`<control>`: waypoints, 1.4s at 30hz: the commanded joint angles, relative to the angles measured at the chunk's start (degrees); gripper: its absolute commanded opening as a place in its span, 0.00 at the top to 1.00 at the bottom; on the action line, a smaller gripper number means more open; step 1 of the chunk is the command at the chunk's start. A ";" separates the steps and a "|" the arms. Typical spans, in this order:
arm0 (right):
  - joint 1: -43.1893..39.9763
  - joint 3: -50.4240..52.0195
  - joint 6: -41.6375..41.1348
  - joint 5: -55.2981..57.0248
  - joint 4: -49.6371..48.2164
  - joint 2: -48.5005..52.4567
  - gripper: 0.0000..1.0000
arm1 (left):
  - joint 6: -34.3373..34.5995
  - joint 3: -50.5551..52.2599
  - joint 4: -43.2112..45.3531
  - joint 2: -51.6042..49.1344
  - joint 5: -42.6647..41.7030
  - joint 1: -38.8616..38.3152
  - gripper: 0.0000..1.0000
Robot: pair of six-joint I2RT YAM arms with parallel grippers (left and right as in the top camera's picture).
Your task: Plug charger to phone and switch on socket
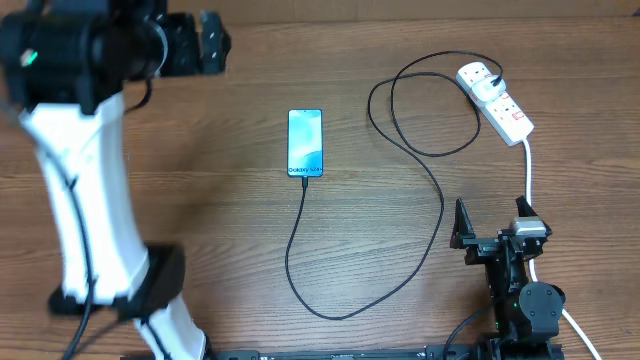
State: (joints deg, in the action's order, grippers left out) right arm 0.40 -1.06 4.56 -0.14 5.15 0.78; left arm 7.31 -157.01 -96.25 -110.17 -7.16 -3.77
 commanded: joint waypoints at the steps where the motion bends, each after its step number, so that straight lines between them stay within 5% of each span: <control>1: -0.22 0.61 0.20 0.04 -0.28 -0.61 0.00 | -0.70 10.62 2.03 7.89 3.56 -0.42 0.00; 8: -0.22 0.61 0.20 0.04 -0.28 -0.61 0.00 | -1.14 36.17 12.74 21.27 6.45 -0.37 0.00; 18: -0.22 0.61 0.20 0.04 -0.28 -0.61 0.00 | -1.31 57.53 17.31 35.87 9.07 -0.26 0.00; 29: -0.22 0.61 0.20 0.04 -0.28 -0.61 0.00 | -0.44 85.22 38.32 54.88 6.12 -0.26 0.00; 42: -0.20 0.61 0.20 0.04 -0.31 -0.61 0.00 | -0.55 103.25 40.13 77.33 6.08 -0.04 0.00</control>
State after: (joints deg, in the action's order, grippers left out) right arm 0.40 -1.06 4.54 -0.14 5.17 0.73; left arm 6.96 -57.39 -56.86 -36.86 -0.62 -3.77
